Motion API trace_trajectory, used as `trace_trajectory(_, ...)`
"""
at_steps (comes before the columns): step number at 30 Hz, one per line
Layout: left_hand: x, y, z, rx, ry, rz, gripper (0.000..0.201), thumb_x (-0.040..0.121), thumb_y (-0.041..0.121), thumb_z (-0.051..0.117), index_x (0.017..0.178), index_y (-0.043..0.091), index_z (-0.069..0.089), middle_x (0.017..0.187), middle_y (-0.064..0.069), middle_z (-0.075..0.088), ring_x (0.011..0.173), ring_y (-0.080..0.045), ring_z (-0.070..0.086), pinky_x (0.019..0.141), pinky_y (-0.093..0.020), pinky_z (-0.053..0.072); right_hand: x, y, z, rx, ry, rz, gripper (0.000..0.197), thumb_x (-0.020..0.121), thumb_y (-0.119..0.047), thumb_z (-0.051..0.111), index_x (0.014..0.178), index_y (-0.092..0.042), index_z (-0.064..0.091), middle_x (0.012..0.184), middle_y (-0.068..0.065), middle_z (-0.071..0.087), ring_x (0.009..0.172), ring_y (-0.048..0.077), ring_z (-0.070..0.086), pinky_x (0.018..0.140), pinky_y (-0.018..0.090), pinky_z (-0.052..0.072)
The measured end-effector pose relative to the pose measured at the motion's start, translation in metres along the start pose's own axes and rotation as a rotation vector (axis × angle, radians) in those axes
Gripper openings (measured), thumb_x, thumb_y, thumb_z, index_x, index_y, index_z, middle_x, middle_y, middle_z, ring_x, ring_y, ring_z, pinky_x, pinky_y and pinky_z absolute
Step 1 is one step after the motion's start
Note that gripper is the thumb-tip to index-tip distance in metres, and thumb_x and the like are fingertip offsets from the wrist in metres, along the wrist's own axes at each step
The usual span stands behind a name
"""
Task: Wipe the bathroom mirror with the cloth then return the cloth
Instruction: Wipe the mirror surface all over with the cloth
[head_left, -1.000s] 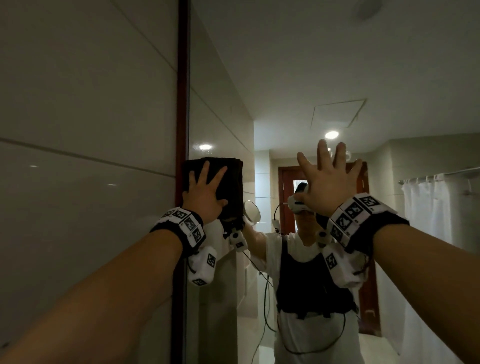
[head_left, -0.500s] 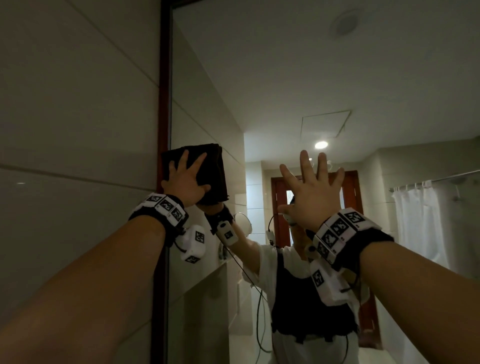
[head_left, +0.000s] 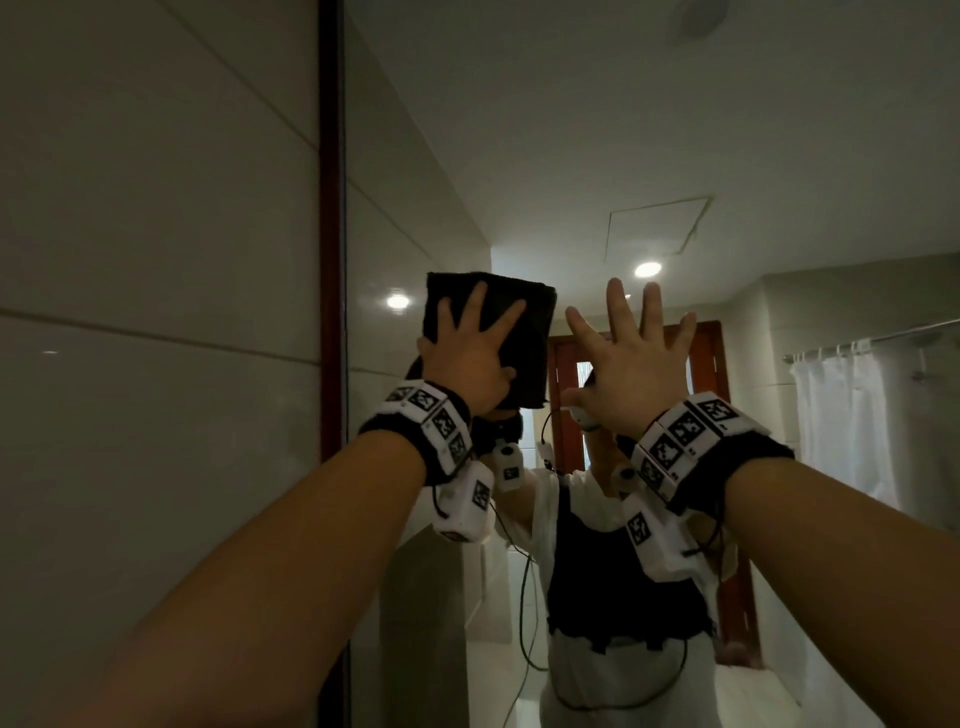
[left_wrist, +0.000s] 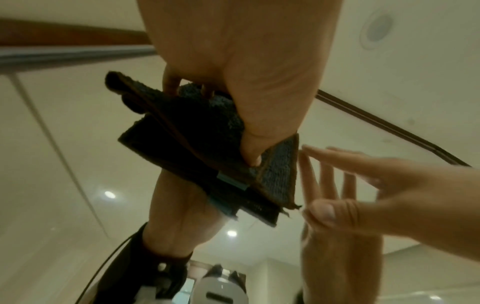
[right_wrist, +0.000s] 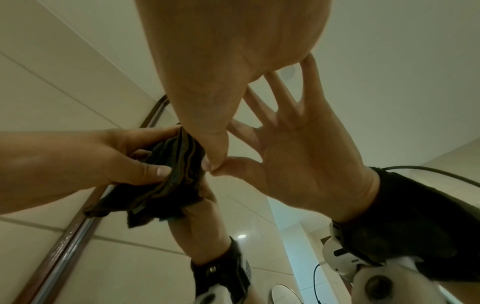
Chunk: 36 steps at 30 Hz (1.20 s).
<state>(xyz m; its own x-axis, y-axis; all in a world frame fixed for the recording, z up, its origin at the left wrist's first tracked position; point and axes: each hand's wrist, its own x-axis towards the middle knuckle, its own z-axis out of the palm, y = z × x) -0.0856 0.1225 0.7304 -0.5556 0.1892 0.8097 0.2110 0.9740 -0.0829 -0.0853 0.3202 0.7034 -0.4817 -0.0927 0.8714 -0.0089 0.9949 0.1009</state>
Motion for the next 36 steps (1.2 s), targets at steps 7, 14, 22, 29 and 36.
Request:
trace_trajectory(7,-0.044,0.011,0.029,0.026,-0.006,0.022,0.089,0.09,0.038,0.063,0.153,0.048,0.002,0.163,0.002,-0.014,0.147,-0.04,-0.008,0.111,-0.067,0.024,-0.001,0.0,-0.004,0.0,-0.029,0.003,0.097,0.081,-0.076,0.049,0.151,-0.046,-0.012,0.161,0.004,-0.025,0.146,0.041,-0.024,0.111,0.071,-0.003)
trace_trajectory(14,-0.049,0.006,0.038,0.023,-0.011,0.016,0.089,0.09,0.041,0.063,0.153,0.046,0.0,0.163,0.001,-0.016,0.148,-0.039,-0.011,0.114,-0.065,0.02,-0.004,-0.001,-0.007,-0.001,-0.028,-0.003,0.095,0.083,-0.074,0.048,0.152,-0.045,-0.011,0.161,0.005,-0.026,0.146,0.04,-0.024,0.112,0.07,-0.003)
trace_trajectory(22,-0.004,-0.014,0.012,-0.02,0.009,-0.04,0.091,0.089,0.039,0.064,0.153,0.048,0.0,0.164,0.002,-0.015,0.148,-0.041,-0.008,0.115,-0.065,0.016,-0.001,0.001,-0.001,0.0,-0.028,0.0,0.095,0.082,-0.077,0.046,0.151,-0.046,-0.011,0.16,0.004,-0.029,0.145,0.04,-0.027,0.111,0.07,-0.006)
trace_trajectory(29,0.016,-0.042,0.003,-0.023,0.022,-0.043,0.088,0.092,0.038,0.061,0.155,0.041,0.0,0.165,0.0,-0.012,0.149,-0.041,-0.006,0.118,-0.06,0.015,-0.001,0.002,0.001,0.007,-0.009,-0.006,0.094,0.082,-0.077,0.045,0.152,-0.047,-0.01,0.161,0.004,-0.028,0.145,0.04,-0.026,0.11,0.069,-0.009)
trace_trajectory(36,0.015,-0.076,-0.004,-0.05,0.011,-0.093,0.087,0.095,0.025,0.059,0.158,0.026,-0.001,0.165,-0.007,-0.011,0.149,-0.04,-0.005,0.122,-0.048,0.008,-0.001,-0.004,-0.006,0.002,-0.021,0.01,0.094,0.083,-0.073,0.049,0.153,-0.044,-0.006,0.162,0.007,-0.024,0.146,0.043,-0.023,0.112,0.072,-0.002)
